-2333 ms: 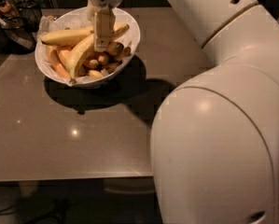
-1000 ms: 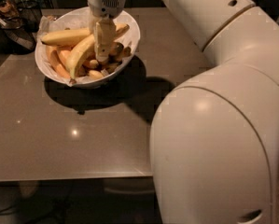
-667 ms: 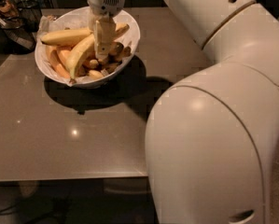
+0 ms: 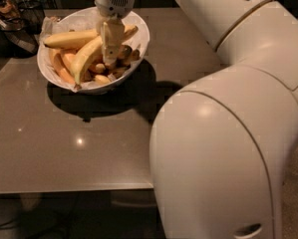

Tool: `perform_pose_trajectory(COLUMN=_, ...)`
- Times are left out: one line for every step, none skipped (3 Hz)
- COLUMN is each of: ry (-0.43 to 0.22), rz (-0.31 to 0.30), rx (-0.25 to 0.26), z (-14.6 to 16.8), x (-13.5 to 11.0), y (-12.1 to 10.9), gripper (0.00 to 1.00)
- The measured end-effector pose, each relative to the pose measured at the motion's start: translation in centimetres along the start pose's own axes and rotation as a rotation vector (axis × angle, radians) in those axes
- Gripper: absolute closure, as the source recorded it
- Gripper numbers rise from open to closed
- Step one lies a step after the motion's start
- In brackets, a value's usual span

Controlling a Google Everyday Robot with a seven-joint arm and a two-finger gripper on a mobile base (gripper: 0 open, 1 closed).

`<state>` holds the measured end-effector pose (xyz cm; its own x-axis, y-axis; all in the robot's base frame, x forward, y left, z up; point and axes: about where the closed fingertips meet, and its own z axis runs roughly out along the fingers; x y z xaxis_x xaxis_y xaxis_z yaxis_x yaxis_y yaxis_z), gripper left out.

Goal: Pick banana from white bowl

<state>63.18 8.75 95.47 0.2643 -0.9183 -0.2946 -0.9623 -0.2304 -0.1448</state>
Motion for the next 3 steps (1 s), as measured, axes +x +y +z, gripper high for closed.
perform_pose_trajectory(ry=0.005, rz=0.016, rx=-0.008, z=0.29, x=0.59, y=0.35, gripper=0.29)
perform_pose_trajectory(ry=0.002, rz=0.022, rx=-0.008, z=0.09, x=0.73, y=0.49, gripper=0.28)
perform_pose_trajectory(ry=-0.002, rz=0.032, rx=-0.007, z=-0.13, x=1.07, y=0.79, gripper=0.29)
